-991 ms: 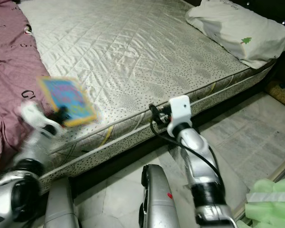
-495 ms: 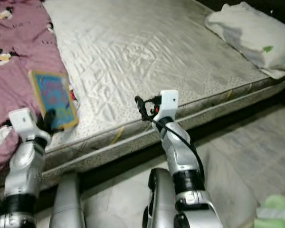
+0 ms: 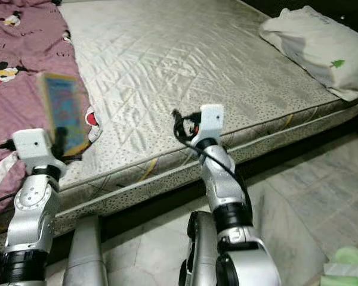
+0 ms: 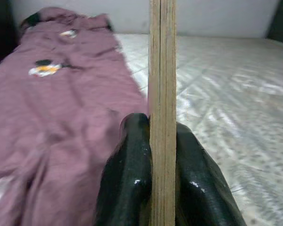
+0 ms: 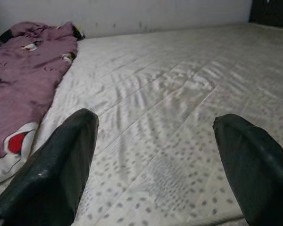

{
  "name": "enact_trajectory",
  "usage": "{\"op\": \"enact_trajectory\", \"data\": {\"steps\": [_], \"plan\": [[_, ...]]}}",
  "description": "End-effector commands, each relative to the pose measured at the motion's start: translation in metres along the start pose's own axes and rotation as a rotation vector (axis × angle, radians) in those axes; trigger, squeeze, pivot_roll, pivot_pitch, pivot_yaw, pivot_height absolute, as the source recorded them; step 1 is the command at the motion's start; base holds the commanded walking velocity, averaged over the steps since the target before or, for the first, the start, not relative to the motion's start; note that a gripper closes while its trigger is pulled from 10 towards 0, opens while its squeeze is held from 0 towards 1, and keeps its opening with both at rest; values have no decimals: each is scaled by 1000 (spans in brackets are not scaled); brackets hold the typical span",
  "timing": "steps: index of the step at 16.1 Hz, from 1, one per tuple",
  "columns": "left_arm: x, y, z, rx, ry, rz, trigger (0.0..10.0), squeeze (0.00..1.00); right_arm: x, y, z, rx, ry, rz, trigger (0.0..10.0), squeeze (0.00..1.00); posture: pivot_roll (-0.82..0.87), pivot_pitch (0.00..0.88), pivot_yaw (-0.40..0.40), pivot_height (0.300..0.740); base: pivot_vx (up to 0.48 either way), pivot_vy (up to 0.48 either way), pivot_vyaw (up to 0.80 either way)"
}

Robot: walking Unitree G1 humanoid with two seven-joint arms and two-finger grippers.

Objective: Clean up the room

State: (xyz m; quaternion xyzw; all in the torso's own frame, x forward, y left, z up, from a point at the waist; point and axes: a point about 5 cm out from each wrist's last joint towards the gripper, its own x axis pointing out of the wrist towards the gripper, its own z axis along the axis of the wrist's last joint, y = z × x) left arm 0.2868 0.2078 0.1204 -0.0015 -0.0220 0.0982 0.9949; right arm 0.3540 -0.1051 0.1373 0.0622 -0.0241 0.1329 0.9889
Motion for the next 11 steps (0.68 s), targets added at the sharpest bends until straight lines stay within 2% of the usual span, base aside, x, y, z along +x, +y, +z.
{"op": "enact_trajectory", "data": {"steps": [1, 2, 7, 11], "plan": [[-1, 1, 9, 2, -32, 8, 10000, 0, 2, 2, 0, -8, 0, 0, 10000, 0, 168, 0, -70, 558, 0, 0, 0], [-3, 1, 6, -12, -28, -14, 10000, 0, 2, 2, -2, -9, 2, -12, 10000, 0, 159, 0, -69, 572, 0, 0, 0], [5, -10, 6, 35, -30, -61, 10000, 0, 2, -3, -1, -25, -22, -55, 10000, 0, 124, 0, -41, 634, 0, 0, 0], [9, -16, 4, 58, -22, -58, 10000, 0, -1, -6, -2, -50, -30, -78, 10000, 0, 110, 0, -47, 676, 0, 0, 0]]}}
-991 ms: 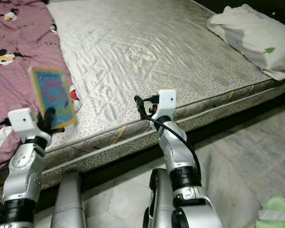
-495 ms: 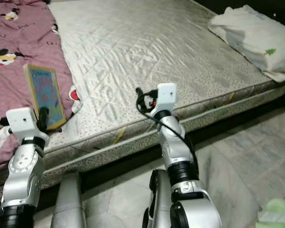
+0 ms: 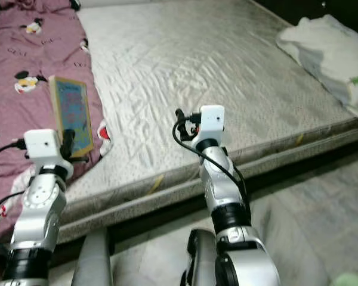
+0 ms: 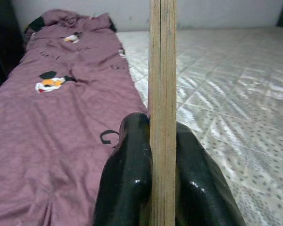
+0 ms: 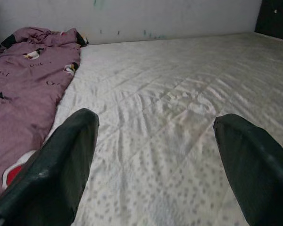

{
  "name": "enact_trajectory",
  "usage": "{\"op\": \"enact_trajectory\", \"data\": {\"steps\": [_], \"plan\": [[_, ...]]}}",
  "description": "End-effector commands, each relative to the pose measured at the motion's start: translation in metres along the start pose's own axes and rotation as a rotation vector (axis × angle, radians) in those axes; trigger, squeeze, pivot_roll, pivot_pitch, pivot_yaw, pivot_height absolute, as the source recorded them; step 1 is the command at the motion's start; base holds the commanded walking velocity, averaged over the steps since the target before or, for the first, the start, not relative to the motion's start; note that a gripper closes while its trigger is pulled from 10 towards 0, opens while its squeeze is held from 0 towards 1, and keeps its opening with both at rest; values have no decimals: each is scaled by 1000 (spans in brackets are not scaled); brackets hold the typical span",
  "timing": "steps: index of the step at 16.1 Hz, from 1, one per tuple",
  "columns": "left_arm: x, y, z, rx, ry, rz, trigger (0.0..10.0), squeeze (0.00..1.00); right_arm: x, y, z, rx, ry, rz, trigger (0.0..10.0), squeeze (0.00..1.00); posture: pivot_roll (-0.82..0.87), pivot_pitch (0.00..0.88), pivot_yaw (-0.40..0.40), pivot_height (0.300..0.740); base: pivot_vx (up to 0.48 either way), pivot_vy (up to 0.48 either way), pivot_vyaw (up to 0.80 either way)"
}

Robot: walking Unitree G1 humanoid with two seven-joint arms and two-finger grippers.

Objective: Clean up the room

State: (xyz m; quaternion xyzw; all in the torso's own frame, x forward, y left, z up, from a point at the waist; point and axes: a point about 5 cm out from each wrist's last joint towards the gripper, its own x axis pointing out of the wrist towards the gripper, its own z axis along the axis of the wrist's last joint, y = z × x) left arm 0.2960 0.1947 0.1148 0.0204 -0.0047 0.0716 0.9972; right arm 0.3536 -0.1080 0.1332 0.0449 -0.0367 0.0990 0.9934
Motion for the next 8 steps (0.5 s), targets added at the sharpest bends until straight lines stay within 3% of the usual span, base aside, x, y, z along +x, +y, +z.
{"op": "enact_trajectory", "data": {"steps": [1, 5, 8], "plan": [[3, 0, 6, 3, -31, 20, 10000, 0, 2, -4, 3, -19, -7, -11, 10000, 0, 114, 0, -58, 691, 0, 0, 0], [5, -2, 8, 13, -43, 17, 10000, 0, 4, -3, 3, -34, -9, -7, 10000, 0, 116, 0, -66, 738, 0, 0, 0], [7, -5, 8, 42, -49, 8, 10000, 0, 3, -7, 3, -39, -11, -26, 10000, 0, 113, 0, -58, 740, 0, 0, 0]]}}
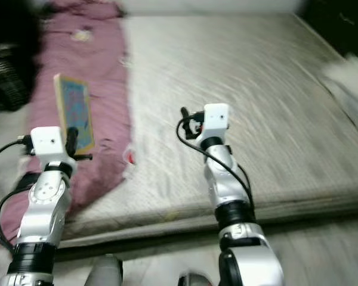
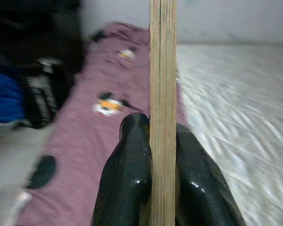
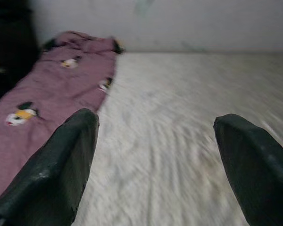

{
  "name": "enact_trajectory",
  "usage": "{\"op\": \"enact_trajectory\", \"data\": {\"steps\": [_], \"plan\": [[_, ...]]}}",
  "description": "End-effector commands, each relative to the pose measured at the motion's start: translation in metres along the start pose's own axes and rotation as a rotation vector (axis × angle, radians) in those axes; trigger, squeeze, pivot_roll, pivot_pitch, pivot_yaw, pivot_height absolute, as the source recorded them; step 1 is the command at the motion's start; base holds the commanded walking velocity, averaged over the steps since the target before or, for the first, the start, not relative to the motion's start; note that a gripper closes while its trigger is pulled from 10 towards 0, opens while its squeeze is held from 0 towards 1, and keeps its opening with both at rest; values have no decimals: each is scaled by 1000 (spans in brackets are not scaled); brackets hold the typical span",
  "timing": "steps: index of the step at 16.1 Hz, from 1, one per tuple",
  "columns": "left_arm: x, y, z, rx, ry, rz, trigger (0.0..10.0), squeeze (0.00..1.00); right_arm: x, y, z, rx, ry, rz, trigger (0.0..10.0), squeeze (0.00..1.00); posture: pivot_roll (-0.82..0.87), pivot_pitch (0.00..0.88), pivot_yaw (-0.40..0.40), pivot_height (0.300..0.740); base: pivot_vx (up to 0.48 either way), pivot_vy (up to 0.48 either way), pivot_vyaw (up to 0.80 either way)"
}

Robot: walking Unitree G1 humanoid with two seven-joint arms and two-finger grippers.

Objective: Clean up the room

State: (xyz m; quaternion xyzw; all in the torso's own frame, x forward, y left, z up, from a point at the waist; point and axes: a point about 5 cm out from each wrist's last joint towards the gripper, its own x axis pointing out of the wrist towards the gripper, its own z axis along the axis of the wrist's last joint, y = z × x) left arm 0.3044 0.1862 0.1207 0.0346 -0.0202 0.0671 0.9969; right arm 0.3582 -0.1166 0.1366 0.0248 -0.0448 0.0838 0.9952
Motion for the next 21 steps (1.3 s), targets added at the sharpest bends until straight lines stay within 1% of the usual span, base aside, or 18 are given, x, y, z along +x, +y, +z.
{"op": "enact_trajectory", "data": {"steps": [1, 6, 9, 13, 16, 17, 21], "plan": [[1, 5, 3, 34, -26, 26, 10000, 0, 0, 2, -1, 3, 2, -3, 10000, 0, 113, 0, -56, 740, 0, 0, 0], [3, 3, 3, 25, -29, 10, 10000, 0, 0, -2, -3, 4, 9, -19, 10000, 0, 112, 0, -55, 740, 0, 0, 0], [3, 1, 4, 30, -36, -2, 10000, 0, 0, 1, -5, -29, 14, 9, 10000, 0, 112, 0, -56, 740, 0, 0, 273], [3, 0, 3, 18, -37, -4, 10000, 0, 0, -1, -6, -11, 14, -2, 10000, 0, 113, 0, -57, 740, 0, 0, 103], [4, -1, 2, 15, -35, -15, 10000, 0, 1, 2, -5, -50, 9, 20, 10000, 0, 110, 0, -59, 740, 0, 0, 329], [4, -1, 2, 14, -35, -16, 10000, 0, 1, 3, -5, -51, 8, 21, 10000, 0, 110, 0, -59, 740, 0, 0, 494], [4, -3, 2, 4, -40, -23, 10000, 0, 1, -1, -6, -37, 12, -1, 10000, 0, 111, 0, -66, 740, 0, -65, 0]]}}
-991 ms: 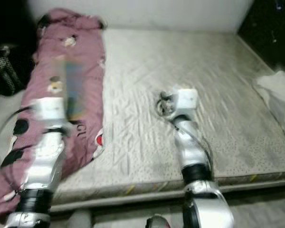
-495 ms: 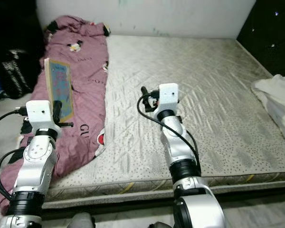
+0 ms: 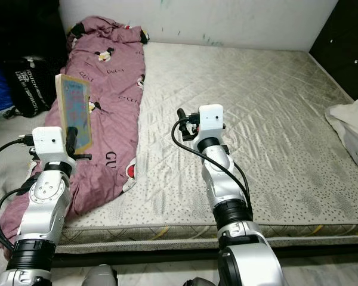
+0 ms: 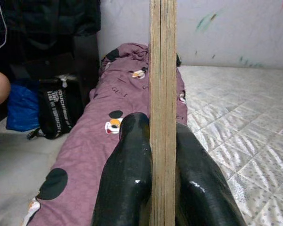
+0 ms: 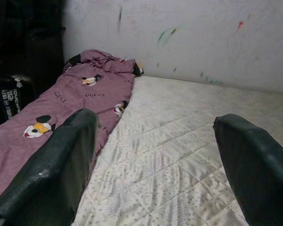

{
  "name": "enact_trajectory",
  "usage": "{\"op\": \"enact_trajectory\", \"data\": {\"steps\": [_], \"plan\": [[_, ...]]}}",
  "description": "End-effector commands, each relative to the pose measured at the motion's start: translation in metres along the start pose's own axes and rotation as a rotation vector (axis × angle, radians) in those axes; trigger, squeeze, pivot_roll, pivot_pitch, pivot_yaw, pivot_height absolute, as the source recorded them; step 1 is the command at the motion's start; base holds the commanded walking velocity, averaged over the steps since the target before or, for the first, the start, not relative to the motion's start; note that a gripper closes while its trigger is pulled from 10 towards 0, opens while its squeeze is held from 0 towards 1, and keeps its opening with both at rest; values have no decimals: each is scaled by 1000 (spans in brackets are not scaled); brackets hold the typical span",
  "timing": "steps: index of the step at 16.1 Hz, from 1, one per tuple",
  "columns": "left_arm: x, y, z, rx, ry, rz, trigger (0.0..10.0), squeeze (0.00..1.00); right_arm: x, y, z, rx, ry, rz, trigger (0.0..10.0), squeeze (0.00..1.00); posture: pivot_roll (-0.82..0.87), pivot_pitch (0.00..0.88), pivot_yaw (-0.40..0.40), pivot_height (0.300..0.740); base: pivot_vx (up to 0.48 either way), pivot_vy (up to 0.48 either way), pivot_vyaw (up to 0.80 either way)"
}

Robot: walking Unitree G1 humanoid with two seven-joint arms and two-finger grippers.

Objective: Clean up the room

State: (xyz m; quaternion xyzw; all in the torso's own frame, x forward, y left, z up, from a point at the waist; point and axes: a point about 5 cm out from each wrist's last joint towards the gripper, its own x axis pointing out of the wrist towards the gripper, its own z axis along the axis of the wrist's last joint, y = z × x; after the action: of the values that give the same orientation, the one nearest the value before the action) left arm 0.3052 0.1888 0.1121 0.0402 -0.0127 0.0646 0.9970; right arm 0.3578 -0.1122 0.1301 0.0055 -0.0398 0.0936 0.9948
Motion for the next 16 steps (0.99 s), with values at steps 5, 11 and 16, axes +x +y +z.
{"op": "enact_trajectory", "data": {"steps": [5, 11, 16], "plan": [[3, -6, 10, -12, -55, -24, 10000, 0, 1, -6, 0, 0, 3, -22, 10000, 0, 107, 0, -65, 740, 0, -284, -564], [3, -7, 10, -24, -55, -23, 10000, 0, 2, -6, -1, -3, 9, -15, 10000, 0, 107, 0, -69, 740, 0, -295, 0], [3, -6, 11, -43, -61, -19, 10000, 0, 2, -5, -1, -10, 12, -7, 10000, 0, 105, 0, -69, 740, 0, -163, 0]]}}
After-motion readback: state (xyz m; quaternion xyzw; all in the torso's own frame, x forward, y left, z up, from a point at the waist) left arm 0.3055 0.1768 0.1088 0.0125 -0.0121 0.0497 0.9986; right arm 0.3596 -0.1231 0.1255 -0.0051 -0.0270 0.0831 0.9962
